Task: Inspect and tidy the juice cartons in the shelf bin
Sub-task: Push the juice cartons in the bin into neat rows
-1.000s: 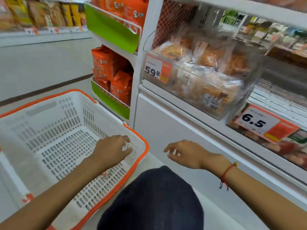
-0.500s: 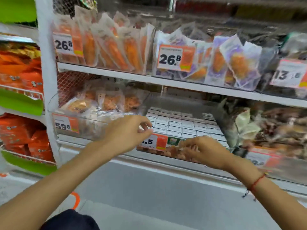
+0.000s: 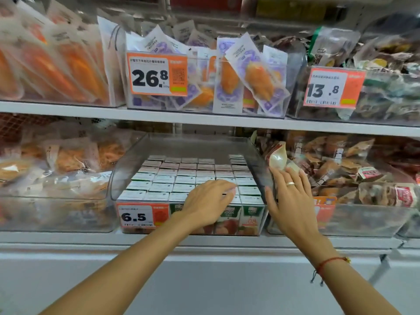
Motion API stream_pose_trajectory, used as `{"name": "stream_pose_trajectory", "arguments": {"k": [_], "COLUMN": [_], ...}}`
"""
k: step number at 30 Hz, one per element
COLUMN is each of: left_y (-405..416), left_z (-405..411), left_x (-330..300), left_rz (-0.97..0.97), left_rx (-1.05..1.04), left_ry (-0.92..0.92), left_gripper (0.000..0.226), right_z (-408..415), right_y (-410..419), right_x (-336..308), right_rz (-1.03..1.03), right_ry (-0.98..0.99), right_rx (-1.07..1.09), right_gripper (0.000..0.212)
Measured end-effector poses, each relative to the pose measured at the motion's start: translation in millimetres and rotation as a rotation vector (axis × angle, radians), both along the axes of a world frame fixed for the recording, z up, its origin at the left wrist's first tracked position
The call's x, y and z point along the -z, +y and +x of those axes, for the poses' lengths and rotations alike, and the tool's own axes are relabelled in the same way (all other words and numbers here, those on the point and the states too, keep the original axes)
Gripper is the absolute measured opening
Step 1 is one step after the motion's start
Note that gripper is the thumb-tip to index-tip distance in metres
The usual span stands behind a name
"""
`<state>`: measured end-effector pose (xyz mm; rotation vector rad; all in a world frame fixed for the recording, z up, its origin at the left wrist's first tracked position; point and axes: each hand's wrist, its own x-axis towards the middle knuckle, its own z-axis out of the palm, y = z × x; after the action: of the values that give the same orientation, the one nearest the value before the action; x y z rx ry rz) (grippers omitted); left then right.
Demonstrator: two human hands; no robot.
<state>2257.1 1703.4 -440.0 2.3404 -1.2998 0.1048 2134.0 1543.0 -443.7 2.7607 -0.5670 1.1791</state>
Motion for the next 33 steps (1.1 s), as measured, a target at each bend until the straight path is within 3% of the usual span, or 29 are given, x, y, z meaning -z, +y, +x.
{"name": "stream_pose_trajectory", "arguments": {"k": [6,12,21,25,28,33], "left_y": [-3.6,-28.5,-55.1,-58.2,-53.3,-32.9], "left_z": [12.8,22.6,19.6,17.3,17.6,16.5], "left_x": [-7.9,-44.4,-69.2,-71.4,-69.1,-57.5], "left_rz": [0.017,0.254,0.524,0.608,0.534,0.197], "left_rx": [0.088,0.327,0.365,0.364,0.336,0.295], "left_ry": [0.071,0.049,-0.181,-0.196,-0.135,-0.18], "left_gripper": [0.031,0.031,0.036,0.034,0.037,0.032], "right_z": [5.1,4.1,2.8,2.1,2.1,2.1], "right_y": [-2.7,-2.2,-2.5,-3.2,-3.2,-4.9], "right_x": [7.6,7.5,7.6,6.7,6.5,6.4], "right_rz": [0.022,0.057,0.08,0.081,0.085,0.129], "right_ry": [-0.085,-0.109,-0.099,-0.081,-0.084,-0.083], "right_rx": [-0.02,-0.032,-0.056,-0.056,-0.068,-0.077], "right_gripper": [0.041,0.042,0.042,0.043,0.044,0.04]}}
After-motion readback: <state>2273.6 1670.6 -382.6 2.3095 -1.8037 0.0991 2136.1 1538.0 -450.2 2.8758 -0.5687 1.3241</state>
